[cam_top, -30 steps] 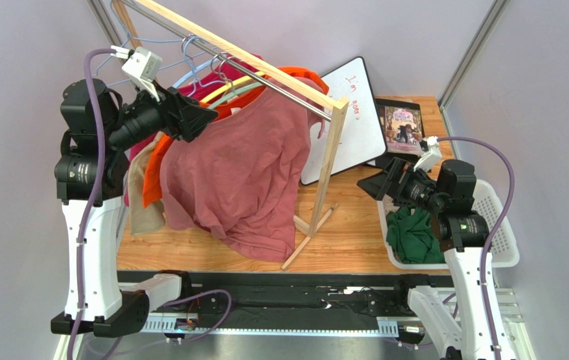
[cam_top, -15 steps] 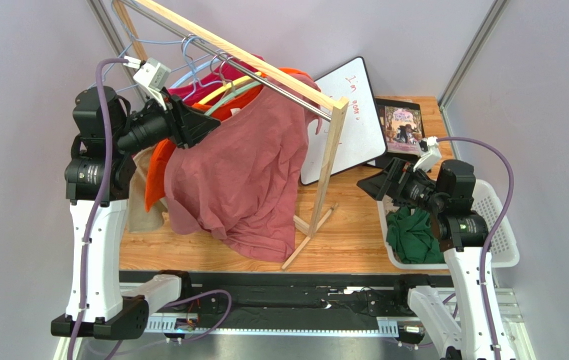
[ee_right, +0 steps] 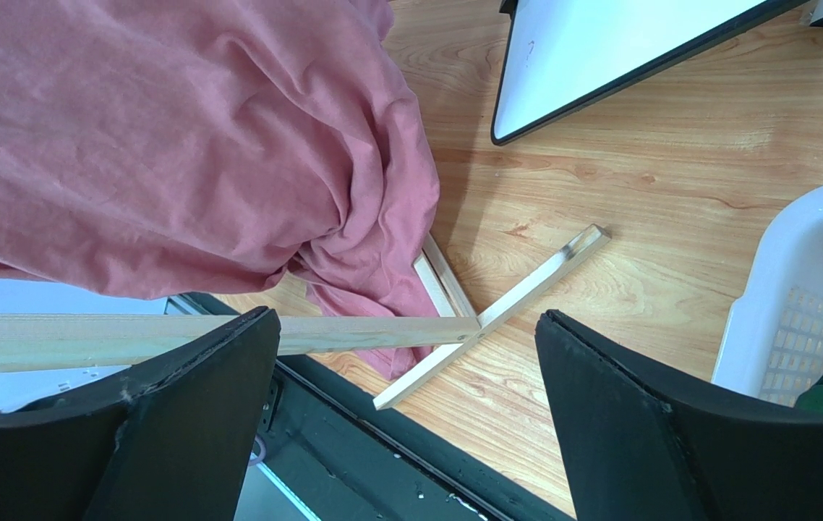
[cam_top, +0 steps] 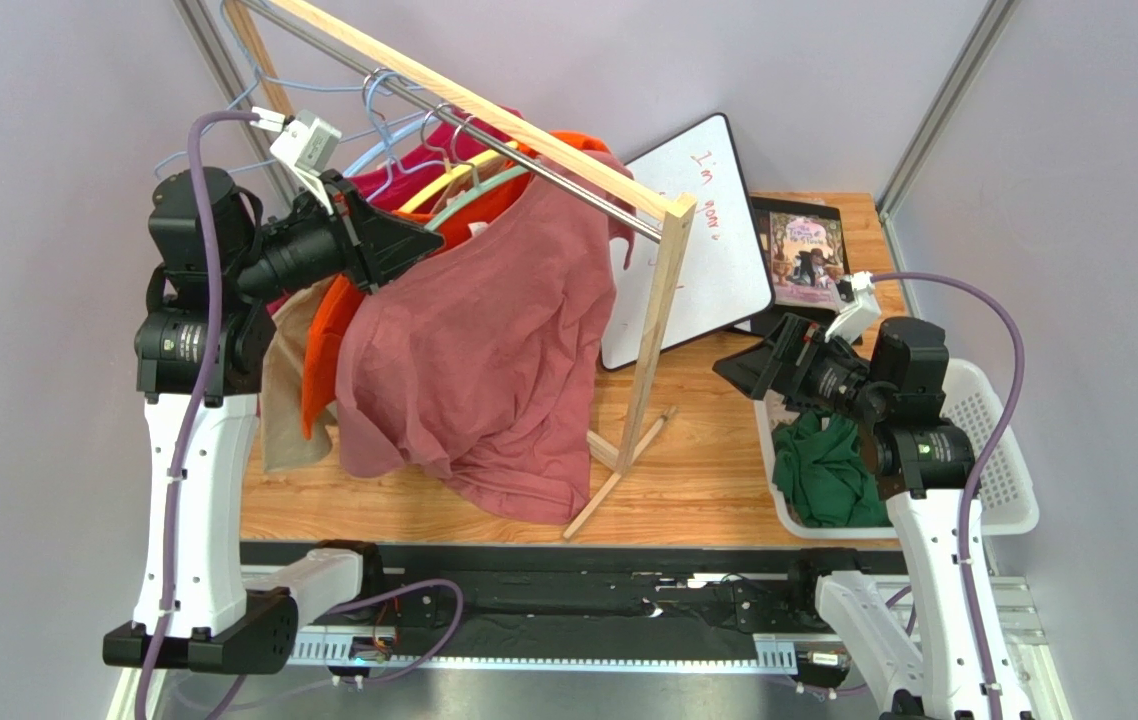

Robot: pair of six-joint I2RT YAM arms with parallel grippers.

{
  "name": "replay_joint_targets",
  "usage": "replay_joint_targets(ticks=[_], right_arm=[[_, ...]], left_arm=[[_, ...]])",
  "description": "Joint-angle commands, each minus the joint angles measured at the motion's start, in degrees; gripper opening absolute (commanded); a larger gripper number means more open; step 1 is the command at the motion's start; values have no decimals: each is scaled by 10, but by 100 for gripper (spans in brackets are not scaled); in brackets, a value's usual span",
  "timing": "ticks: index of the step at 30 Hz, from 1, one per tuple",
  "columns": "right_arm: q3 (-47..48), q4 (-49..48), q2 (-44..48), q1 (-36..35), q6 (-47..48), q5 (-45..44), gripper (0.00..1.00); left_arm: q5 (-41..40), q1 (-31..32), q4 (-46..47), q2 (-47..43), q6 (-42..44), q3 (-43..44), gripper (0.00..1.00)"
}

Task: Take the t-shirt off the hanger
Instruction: Grab a hanger with a tshirt on it with the left arm

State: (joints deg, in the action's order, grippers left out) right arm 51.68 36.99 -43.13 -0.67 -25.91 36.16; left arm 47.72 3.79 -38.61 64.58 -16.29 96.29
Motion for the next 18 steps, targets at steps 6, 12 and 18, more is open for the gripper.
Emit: replay_joint_targets(ticks=[6,12,18], right_arm=[[4,-22,8,1,-3,6,95],[2,-18,9,1,1,2,95],[1,-17,9,1,2,0,95]], left_arm=[[18,2,142,-36,-92,-29,0],[11,2,268,-58,-196,-109,0],[-18,2,414,-97,-266,-196,0]])
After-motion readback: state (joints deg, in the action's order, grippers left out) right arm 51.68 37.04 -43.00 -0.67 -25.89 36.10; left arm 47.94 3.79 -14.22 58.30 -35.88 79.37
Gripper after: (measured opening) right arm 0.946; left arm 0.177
